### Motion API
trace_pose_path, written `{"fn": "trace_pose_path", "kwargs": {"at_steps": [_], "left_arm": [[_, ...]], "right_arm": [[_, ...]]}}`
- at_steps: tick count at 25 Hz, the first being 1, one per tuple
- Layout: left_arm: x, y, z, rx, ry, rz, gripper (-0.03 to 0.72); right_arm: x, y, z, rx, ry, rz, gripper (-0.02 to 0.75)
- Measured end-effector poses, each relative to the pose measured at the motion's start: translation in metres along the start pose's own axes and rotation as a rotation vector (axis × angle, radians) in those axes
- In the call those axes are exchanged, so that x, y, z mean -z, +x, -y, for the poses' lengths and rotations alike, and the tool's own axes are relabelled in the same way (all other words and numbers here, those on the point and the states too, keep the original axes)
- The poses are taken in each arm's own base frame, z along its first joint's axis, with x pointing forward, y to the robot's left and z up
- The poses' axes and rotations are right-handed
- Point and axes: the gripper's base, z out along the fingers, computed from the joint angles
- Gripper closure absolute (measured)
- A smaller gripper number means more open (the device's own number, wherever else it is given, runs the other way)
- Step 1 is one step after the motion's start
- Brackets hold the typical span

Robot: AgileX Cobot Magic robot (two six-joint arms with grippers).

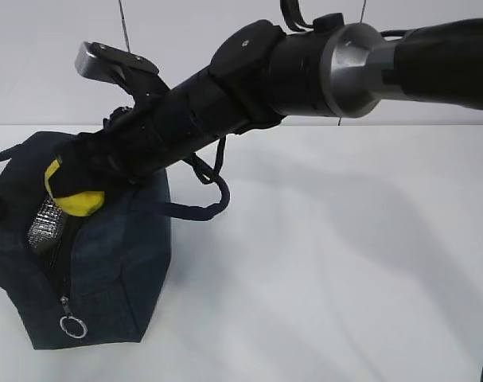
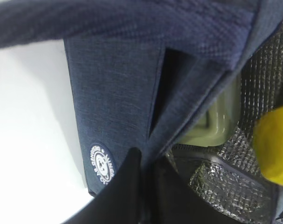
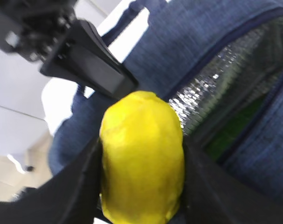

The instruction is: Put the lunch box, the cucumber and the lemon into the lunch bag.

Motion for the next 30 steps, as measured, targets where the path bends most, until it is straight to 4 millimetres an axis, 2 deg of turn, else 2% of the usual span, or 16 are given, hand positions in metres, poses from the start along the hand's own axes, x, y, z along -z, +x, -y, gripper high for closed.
{"fn": "trace_pose_path", "kwargs": {"at_steps": [10, 19, 30], "left_arm": [[0.0000, -0.0003, 0.0004, 0.002, 0.004, 0.003, 0.673], [0.0000, -0.0012, 0.0017, 0.009, 0.019, 0.013, 0.673], [0.0000, -0.0012, 0.0018, 0.010, 0.020, 0.014, 0.673]], "right_arm": [[0.0001, 0.0002, 0.0042, 0.044, 0.046, -0.003, 0.391], [0.0001, 0.0001, 0.0043, 0.053, 0.047, -0.002, 0.306], [0.0028, -0.0006, -0.0003, 0.068, 0.023, -0.021, 0.295]]}}
